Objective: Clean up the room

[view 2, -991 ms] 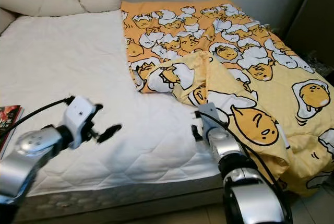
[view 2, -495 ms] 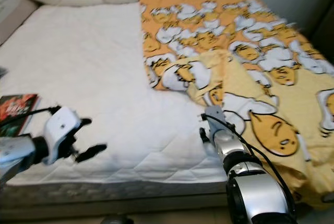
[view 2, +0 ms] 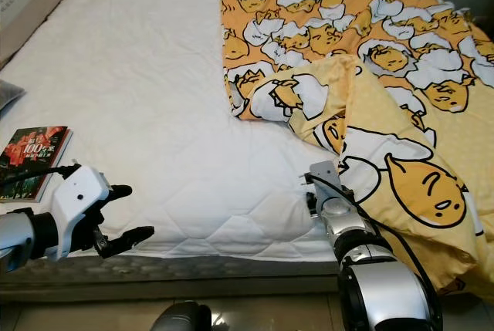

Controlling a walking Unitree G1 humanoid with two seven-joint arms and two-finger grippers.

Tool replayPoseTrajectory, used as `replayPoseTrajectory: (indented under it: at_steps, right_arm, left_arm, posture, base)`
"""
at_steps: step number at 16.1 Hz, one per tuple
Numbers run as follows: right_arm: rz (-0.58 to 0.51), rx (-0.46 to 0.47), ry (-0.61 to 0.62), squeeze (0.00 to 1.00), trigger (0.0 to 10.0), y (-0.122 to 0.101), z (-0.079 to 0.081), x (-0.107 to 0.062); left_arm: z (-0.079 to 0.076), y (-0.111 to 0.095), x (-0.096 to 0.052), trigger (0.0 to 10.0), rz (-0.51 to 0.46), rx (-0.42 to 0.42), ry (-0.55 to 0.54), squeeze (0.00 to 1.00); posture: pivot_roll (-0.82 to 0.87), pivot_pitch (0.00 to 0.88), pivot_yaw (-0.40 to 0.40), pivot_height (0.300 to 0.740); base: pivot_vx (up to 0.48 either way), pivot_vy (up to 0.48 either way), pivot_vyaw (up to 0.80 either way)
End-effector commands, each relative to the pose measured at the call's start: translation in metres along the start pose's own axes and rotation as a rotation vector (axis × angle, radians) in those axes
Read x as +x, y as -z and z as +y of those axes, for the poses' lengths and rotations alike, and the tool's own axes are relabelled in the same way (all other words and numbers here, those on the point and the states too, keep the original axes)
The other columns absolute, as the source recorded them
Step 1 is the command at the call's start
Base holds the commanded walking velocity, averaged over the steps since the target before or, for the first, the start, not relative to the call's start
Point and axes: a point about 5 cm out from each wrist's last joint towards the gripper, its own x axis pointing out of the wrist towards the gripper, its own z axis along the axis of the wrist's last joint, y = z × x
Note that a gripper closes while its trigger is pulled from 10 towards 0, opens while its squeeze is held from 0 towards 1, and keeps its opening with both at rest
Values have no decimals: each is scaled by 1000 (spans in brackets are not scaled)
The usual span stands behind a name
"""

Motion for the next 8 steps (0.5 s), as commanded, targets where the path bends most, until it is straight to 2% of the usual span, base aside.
replayPoseTrajectory:
  at_steps: [1, 2, 4, 8]
  right_arm:
    - [52, 9, 64, 0, 1255, 16, -12, 0]
    - [49, 19, 91, 0, 0, 18, -16, 0]
    - [43, 43, 115, 0, 0, 20, -16, -1]
    - [32, 72, 132, 0, 1647, 21, -11, -1]
  left_arm:
    - [0, -2, -4, 10000, 9, 8, -5, 0]
    - [0, -3, -4, 10000, 5, 7, -1, 0]
    - [-2, -4, -3, 10000, 5, 5, 4, 0]
    - [-3, -5, -2, 10000, 4, 0, 10, 0]
  posture:
    - [425, 174, 66, 740]
    - [422, 170, 66, 740]
    - [413, 161, 64, 740]
    - [399, 148, 54, 740]
  base:
    - [0, 0, 0]
    - [0, 0, 0]
    - [0, 0, 0]
    - [0, 0, 0]
